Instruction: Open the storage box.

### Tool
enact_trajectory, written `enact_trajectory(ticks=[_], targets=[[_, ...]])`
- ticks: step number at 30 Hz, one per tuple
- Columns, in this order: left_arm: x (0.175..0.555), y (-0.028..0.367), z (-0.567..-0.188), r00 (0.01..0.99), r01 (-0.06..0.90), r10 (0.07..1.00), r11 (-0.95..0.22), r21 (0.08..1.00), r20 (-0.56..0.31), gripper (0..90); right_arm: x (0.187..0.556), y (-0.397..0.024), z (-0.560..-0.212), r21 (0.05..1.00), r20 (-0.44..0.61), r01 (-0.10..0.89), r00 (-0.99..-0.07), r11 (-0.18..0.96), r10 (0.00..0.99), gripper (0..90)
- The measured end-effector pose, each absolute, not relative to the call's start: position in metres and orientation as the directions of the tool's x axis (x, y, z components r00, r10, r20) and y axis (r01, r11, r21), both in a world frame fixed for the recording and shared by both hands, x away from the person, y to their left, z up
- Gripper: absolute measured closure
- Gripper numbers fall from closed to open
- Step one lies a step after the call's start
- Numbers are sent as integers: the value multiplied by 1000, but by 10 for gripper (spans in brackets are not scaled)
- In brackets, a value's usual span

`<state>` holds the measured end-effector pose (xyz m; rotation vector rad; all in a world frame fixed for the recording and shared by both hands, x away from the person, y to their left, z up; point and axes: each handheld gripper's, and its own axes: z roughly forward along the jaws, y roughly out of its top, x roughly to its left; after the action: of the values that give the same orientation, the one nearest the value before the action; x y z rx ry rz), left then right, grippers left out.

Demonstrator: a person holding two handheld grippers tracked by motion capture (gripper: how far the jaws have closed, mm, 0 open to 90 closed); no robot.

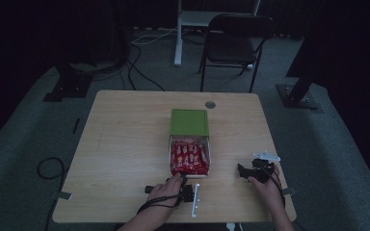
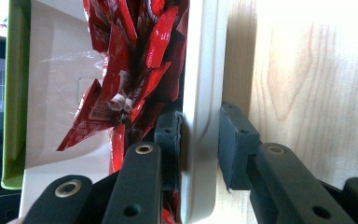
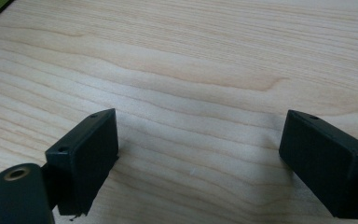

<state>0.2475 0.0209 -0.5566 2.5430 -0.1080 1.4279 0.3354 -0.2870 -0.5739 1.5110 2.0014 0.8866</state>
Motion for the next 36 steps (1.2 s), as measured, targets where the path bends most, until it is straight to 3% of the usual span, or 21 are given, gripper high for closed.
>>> enact_trajectory(ticks=[14,19,31,36], targets=[[241,23,-555,544,-169,75,-966,197,836,716,335,-287,-574,737,9,651,-277,181,961,112],[239,26,-551,572,-170,88,-960,223,816,673,335,-287,-574,737,9,651,-277,181,961,112],[229,38,-532,669,-148,176,-920,362,722,648,335,-287,-574,737,9,651,-278,181,961,112],[225,48,-525,704,-116,260,-876,468,661,633,335,-287,-574,737,9,652,-277,181,961,112]])
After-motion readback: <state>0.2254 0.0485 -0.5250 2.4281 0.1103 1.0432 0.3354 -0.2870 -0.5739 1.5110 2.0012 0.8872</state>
